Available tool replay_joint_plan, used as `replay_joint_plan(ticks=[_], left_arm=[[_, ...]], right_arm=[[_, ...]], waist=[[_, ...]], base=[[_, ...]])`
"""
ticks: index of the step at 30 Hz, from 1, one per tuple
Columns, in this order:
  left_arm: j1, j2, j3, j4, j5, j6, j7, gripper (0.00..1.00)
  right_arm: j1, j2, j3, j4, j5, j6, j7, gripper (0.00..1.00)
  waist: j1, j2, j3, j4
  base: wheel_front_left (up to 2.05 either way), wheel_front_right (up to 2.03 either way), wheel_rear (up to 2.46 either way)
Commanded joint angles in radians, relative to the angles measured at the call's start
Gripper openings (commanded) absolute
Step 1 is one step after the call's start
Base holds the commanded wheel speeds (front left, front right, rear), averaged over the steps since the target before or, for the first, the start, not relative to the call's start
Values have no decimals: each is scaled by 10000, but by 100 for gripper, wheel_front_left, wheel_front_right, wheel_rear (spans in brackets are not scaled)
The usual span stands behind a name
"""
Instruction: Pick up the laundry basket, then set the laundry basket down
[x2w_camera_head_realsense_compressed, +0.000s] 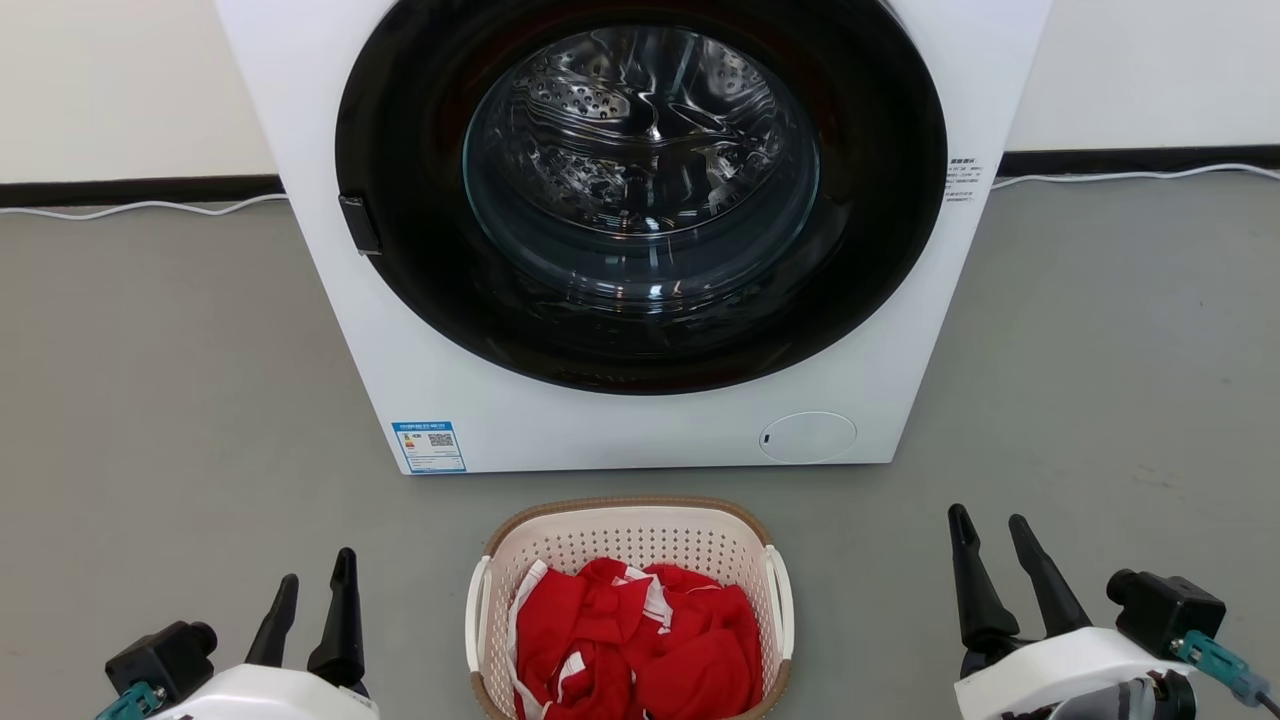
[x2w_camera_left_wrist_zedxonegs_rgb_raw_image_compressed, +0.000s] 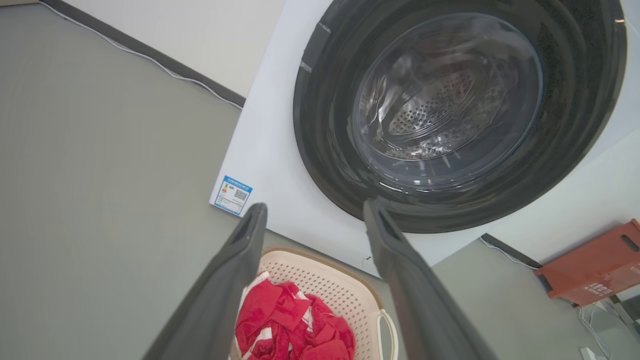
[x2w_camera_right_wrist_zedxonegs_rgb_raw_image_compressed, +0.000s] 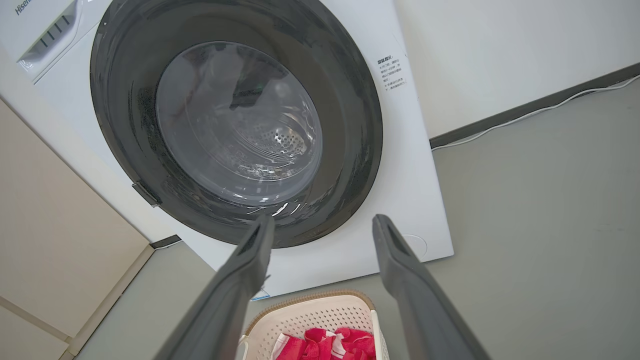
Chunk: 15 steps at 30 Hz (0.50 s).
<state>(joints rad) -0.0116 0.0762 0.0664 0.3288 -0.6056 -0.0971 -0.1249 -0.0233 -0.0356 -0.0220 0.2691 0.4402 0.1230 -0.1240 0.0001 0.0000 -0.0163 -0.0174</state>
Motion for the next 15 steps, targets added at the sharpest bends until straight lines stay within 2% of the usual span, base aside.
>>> replay_joint_plan(ticks=[1,15], left_arm=[[-571,189,260,-316,403,-52,-165,100],[-563,261,434,-364,2175,-142,-576,100]], right_arm=[[-462,-99,204,-287,-440,50,-186,100],[-467,-115,272,70,-2033,59,-593,100]], waist=[[0,0,3,-3],[0,0,6,-26]], base=[[0,0,0],[0,0,0]])
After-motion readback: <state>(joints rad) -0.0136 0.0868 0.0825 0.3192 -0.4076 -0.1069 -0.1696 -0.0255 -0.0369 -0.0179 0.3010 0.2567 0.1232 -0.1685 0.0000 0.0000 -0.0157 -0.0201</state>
